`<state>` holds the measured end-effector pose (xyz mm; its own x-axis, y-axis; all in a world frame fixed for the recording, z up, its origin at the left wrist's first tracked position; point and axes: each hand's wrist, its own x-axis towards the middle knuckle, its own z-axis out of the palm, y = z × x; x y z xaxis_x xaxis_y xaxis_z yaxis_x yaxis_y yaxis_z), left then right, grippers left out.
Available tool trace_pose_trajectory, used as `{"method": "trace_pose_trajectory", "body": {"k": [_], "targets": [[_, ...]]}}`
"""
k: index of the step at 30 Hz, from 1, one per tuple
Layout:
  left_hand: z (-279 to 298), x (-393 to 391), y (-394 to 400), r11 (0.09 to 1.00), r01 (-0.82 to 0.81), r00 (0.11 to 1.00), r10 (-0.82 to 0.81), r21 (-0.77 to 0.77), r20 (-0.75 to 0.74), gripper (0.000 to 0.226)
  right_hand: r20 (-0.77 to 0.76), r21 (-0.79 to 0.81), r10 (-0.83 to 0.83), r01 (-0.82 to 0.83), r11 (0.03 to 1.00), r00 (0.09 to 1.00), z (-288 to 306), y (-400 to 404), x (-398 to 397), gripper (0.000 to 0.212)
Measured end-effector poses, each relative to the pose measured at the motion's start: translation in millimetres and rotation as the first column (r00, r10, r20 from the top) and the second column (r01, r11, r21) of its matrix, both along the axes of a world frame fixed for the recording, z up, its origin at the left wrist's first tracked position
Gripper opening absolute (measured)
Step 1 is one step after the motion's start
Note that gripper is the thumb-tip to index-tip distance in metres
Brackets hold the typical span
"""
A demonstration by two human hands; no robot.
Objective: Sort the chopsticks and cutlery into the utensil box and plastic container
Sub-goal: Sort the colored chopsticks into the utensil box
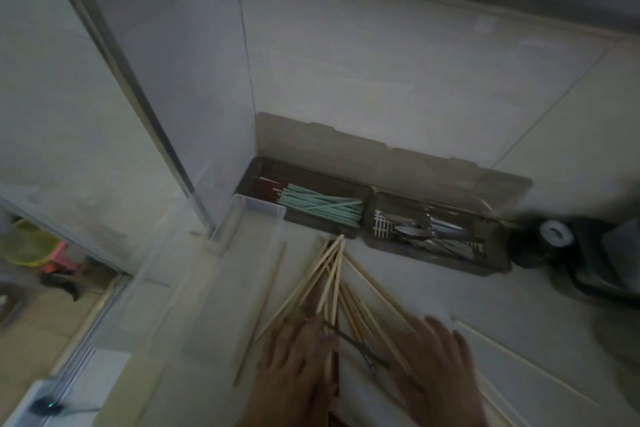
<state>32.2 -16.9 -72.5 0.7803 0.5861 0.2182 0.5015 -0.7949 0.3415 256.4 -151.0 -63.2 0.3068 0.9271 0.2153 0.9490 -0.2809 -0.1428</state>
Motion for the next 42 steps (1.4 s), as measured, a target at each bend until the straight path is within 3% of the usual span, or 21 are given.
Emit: {"method": "trace_pose_trajectory", "body": {"k": [2, 8, 12, 16, 20, 25, 27, 30, 34, 36, 38, 42], "targets": [[-3, -5, -3, 0.993, -0.104, 0.992, 0.1, -0.057, -0.071, 0.066, 0.104, -0.135, -0.008, 0.022, 0.991, 0.995, -26, -30, -38, 0.047], [-15, -4, -1, 0.975, -0.192, 0.948, 0.154, -0.115, -0.279, 0.071, 0.207, -0.176, -0.016, 0.054, 0.983, 0.978, -48, -48, -73, 0.043], [-23, 4, -8, 0.975, -0.212, 0.937, 0.183, -0.069, -0.296, 0.069, 0.137, -0.258, 0.1, -0.062, 0.964, 0.986, -42, -47, -61, 0.04], [-25, 22, -19, 0.944, -0.307, 0.914, 0.258, -0.119, -0.314, 0.072, -0.01, -0.36, 0.201, -0.191, 0.913, 0.979, -30, -43, -27, 0.083], [-25, 50, -32, 0.918, -0.366, 0.9, 0.307, -0.155, -0.308, 0.069, -0.012, -0.403, 0.31, -0.288, 0.869, 0.951, -23, -33, 14, 0.064], [-27, 70, -49, 0.877, -0.434, 0.885, 0.371, -0.208, -0.279, 0.072, 0.064, -0.466, 0.412, -0.338, 0.818, 0.909, -17, -19, 51, 0.061], [-24, 70, -56, 0.882, -0.425, 0.892, 0.369, -0.205, -0.262, 0.072, 0.081, -0.429, 0.389, -0.32, 0.845, 0.918, -10, -20, 57, 0.058], [-20, 57, -56, 0.89, -0.418, 0.896, 0.369, -0.183, -0.248, 0.076, -0.011, -0.26, 0.172, -0.169, 0.951, 0.985, 2, -41, 51, 0.058], [-19, 34, -53, 0.887, -0.434, 0.872, 0.37, -0.157, -0.321, 0.096, -0.056, -0.187, -0.02, 0.009, 0.982, 0.998, -9, -112, 19, 0.079], [-21, 27, -56, 0.921, -0.358, 0.889, 0.287, -0.151, -0.357, 0.108, -0.014, -0.195, 0.047, -0.048, 0.98, 0.999, -23, -143, -6, 0.086], [-23, 23, -58, 0.957, -0.25, 0.898, 0.173, -0.145, -0.404, 0.114, 0.054, -0.213, 0.177, -0.162, 0.964, 0.983, -39, -158, -22, 0.076], [-22, 20, -57, 0.972, -0.169, 0.902, 0.086, -0.162, -0.423, 0.12, -0.008, -0.185, 0.317, -0.313, 0.932, 0.948, -49, -158, -18, 0.067]]}}
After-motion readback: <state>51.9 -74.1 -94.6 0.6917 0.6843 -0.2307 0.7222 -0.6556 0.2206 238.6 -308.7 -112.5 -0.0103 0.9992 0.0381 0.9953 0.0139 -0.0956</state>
